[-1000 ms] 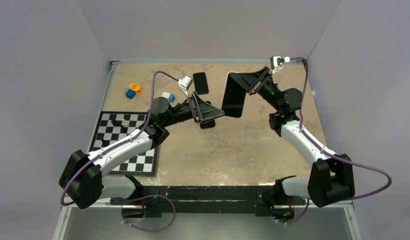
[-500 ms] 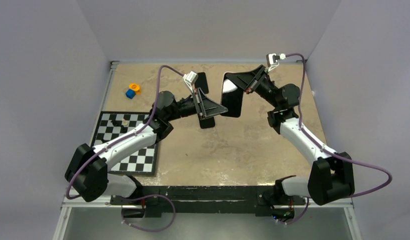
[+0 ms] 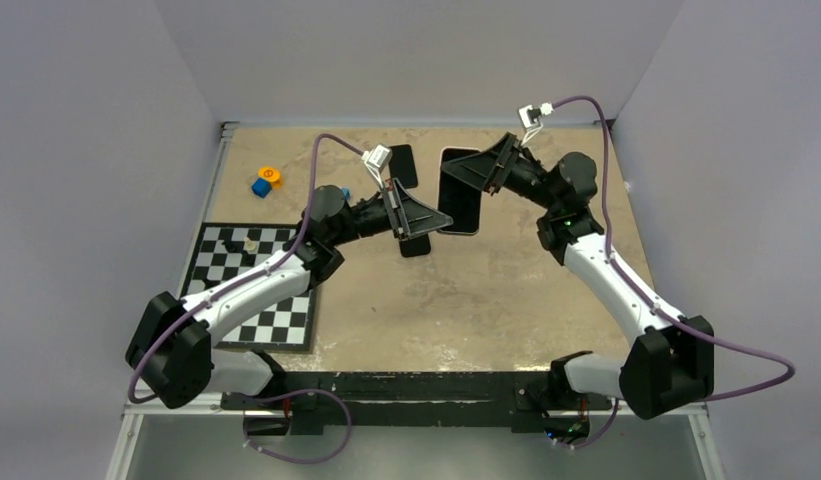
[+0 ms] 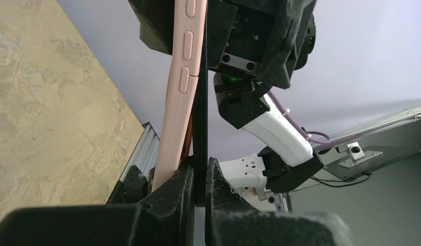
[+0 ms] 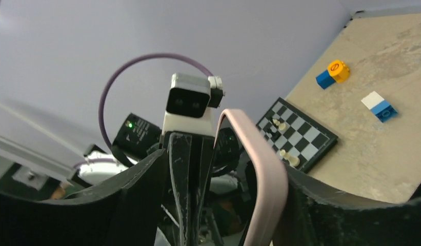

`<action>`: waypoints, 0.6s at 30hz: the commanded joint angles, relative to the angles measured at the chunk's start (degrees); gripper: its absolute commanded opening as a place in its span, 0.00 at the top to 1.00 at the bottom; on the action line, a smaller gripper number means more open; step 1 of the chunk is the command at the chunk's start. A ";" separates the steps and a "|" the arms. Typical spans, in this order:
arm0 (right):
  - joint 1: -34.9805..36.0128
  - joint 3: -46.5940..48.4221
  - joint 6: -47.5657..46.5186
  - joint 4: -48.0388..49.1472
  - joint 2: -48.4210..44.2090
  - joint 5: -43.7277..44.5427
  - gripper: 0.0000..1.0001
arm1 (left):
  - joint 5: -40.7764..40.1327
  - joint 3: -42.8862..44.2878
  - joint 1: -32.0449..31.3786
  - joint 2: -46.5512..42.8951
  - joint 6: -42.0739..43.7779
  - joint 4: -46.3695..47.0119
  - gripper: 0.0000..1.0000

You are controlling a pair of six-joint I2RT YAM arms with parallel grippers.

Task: Take the phone out of the phone case
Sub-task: Remove the phone case from the phone.

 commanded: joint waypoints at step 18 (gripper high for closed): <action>-7.22 -13.69 -9.23 -8.84 -17.97 -3.92 0.42 | -5.53 -6.80 5.89 -12.06 -7.89 7.36 1.00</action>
